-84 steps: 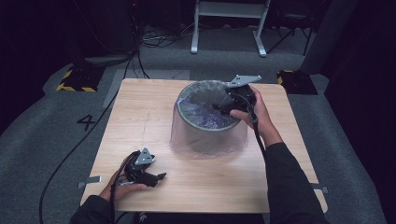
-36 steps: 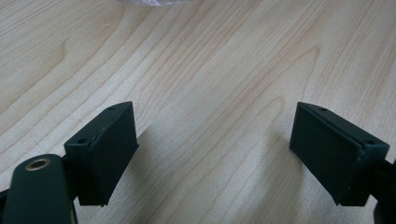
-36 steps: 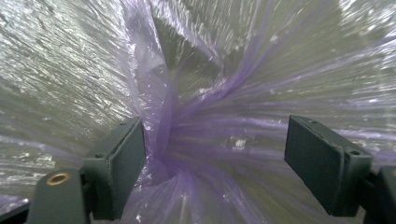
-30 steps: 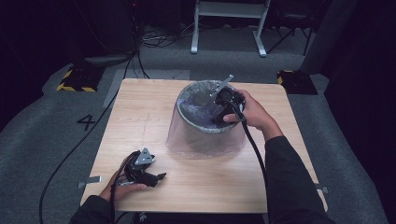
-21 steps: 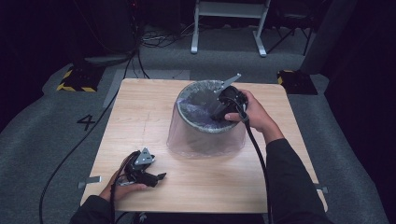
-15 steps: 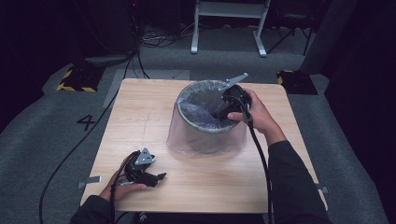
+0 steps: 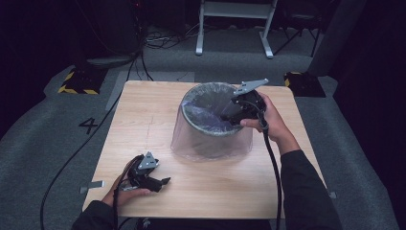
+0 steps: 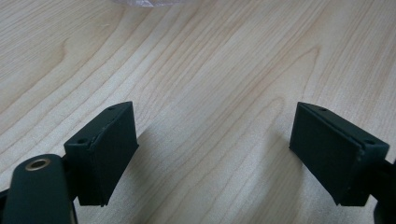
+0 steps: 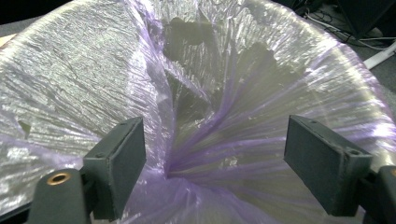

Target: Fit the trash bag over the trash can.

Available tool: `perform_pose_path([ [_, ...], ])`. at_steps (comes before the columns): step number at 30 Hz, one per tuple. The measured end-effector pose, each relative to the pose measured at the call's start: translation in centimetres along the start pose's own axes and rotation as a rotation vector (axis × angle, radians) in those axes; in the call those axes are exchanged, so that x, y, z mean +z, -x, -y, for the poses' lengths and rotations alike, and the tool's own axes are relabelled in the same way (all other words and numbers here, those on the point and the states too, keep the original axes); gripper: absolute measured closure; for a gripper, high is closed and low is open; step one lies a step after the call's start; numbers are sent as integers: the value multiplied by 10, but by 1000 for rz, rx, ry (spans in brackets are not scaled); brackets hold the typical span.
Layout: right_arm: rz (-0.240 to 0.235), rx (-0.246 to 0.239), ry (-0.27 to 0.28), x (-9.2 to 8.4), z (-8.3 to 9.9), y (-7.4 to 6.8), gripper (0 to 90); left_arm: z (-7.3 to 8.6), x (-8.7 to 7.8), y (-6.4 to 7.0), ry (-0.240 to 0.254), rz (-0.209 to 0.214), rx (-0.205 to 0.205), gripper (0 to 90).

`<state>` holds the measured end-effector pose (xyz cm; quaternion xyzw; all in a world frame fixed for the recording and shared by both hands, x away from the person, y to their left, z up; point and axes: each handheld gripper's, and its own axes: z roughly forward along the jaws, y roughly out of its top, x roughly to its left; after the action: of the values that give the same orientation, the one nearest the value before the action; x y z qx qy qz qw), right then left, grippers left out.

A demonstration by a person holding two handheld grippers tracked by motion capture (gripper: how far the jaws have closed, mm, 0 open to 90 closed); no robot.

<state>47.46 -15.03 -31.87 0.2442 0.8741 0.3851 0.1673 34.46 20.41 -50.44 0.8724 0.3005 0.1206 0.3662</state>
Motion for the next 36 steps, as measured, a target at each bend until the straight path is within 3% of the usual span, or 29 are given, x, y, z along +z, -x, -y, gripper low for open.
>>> perform_pose_path([
  [9,56,-8,27,-16,8,4,206,0,0,0,0,0,0,145],
  [19,84,8,70,-33,16,8,188,0,0,0,1,1,0,145],
  [36,135,-25,74,-53,30,1,186,0,0,0,0,0,0,145],
])
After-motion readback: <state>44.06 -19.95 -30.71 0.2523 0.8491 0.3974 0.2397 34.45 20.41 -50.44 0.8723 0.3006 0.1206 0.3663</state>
